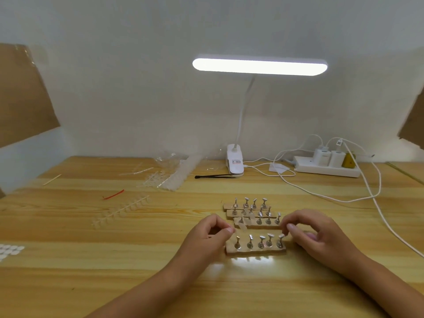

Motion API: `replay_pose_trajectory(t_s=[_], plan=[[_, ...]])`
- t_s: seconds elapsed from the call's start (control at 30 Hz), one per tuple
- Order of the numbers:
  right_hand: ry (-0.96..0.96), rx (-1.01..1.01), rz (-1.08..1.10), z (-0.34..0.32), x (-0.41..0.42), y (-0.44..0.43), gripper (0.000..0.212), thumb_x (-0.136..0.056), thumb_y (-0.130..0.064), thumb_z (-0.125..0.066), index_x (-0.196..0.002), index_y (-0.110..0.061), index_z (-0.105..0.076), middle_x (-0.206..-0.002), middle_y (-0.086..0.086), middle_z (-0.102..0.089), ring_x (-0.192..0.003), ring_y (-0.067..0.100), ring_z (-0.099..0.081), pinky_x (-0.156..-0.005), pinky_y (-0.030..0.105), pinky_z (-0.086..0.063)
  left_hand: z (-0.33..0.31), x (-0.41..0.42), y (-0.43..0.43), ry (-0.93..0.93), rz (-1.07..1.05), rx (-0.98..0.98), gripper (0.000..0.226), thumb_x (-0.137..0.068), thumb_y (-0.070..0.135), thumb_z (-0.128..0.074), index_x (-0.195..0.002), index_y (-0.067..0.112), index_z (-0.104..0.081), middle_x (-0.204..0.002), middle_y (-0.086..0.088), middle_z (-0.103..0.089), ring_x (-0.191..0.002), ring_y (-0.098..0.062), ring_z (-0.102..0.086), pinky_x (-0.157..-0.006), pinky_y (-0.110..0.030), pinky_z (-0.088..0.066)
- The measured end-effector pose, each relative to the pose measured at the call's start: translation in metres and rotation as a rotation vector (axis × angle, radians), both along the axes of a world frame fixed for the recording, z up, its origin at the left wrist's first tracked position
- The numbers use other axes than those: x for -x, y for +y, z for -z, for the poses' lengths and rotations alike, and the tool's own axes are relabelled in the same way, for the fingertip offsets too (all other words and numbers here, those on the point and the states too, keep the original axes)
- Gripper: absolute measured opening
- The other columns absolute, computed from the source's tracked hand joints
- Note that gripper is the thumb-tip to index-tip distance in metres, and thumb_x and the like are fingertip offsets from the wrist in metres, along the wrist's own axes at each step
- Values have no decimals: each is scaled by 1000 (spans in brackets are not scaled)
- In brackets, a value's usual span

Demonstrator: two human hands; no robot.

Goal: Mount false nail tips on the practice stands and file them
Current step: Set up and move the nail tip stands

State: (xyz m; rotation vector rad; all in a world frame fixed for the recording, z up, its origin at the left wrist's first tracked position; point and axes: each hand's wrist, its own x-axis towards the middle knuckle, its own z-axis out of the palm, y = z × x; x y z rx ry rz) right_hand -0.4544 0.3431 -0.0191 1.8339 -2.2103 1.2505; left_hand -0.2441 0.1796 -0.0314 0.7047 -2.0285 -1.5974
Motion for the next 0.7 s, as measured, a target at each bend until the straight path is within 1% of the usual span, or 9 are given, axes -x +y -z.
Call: replay_pose_trajectory(t_s=[0.1,0.13,0.23,0.3,0.37,0.5,0.57,0.63,0.7], plan=[[-243,135,19,-16,-19,4,12,-87,-24,-65,-85,-35,-70,-83,-5,-71,-85,12,-64,-53,42,-59,-7,-5,3,96,10,-81,15,-93,23,-66,-80,27,-72,-77,14,-67,-68,2,-58,-67,-12,-47],[-331,166,0,-23,-29,4,6,-85,-34,-65,-87,-36,-70,-83,-2,-72,-84,13,-65,-53,40,-59,-11,-7,7,135,40,-102,11,-90,26,-68,-82,27,-74,-75,12,-66,-67,1,-57,-67,-13,-47],[-485,83,-136,-44,-54,-3,18,-79,-50,-66,-92,-38,-70,-88,-2,-74,-83,11,-70,-69,20,-56,-21,-10,21,228,136,-125,9,-78,36,-73,-82,29,-76,-77,7,-68,-68,-2,-58,-67,-15,-48],[-518,28,-184,-57,-64,-12,23,-73,-48,-66,-90,-34,-72,-86,-1,-73,-80,10,-69,-71,19,-55,-27,-9,30,251,169,-111,8,-80,34,-78,-83,28,-75,-79,7,-69,-71,-2,-60,-68,-14,-48],[-541,46,-194,-66,-72,-18,24,-71,-46,-68,-87,-29,-73,-84,1,-72,-77,12,-66,-72,23,-55,-30,-10,37,274,175,-111,6,-81,32,-78,-83,28,-74,-80,9,-70,-74,-1,-61,-69,-13,-48],[-640,65,-242,-58,-86,-16,18,-78,-34,-64,-90,-27,-77,-90,0,-74,-84,10,-69,-76,18,-53,-23,-20,45,258,164,-121,18,-68,43,-79,-81,32,-74,-80,11,-70,-75,0,-63,-69,-14,-48],[-668,19,-265,-46,-92,-11,20,-83,-30,-59,-91,-29,-77,-94,-2,-74,-91,7,-68,-77,15,-50,-16,-27,47,184,169,-100,22,-63,47,-79,-81,35,-73,-81,11,-70,-75,-2,-64,-70,-16,-49],[-627,-56,-280,-39,-92,-8,20,-84,-32,-58,-89,-31,-77,-101,-9,-70,-102,6,-64,-84,17,-48,-11,-30,47,92,188,2,29,-64,51,-79,-89,39,-72,-85,11,-70,-77,-4,-63,-73,-20,-52],[-513,-122,-245,-37,-88,-6,18,-79,-43,-62,-87,-36,-77,-109,-19,-61,-114,1,-55,-93,18,-40,-10,-30,44,75,185,32,37,-64,56,-77,-96,38,-69,-90,12,-69,-79,-4,-63,-75,-19,-52]])
